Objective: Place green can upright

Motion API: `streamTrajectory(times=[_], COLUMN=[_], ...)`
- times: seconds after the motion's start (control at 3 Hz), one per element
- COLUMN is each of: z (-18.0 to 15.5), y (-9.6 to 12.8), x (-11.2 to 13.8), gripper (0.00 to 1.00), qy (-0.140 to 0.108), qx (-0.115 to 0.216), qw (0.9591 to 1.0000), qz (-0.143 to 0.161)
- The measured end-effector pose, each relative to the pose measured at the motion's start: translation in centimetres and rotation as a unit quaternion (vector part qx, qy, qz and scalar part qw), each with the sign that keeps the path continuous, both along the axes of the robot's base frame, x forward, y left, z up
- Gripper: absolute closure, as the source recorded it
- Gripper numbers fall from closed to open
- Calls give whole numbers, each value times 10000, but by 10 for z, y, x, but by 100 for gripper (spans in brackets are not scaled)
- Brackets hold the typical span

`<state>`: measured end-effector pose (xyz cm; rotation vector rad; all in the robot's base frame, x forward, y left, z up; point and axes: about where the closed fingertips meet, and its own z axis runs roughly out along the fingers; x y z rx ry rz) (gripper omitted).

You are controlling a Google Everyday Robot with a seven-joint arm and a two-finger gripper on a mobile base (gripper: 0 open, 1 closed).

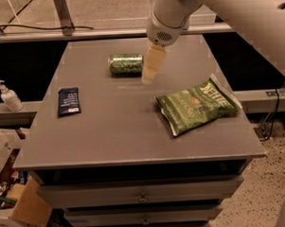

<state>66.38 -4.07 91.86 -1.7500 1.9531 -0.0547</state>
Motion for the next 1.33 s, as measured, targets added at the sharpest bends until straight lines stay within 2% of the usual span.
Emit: streamTrajectory(times=[0.67, 1.33], z=[-25, -46], y=[47, 81], x=[30, 59], gripper=[0, 0], qy=[166, 297], qx=[-109, -302], qw=[9996, 9988], qz=[182, 255])
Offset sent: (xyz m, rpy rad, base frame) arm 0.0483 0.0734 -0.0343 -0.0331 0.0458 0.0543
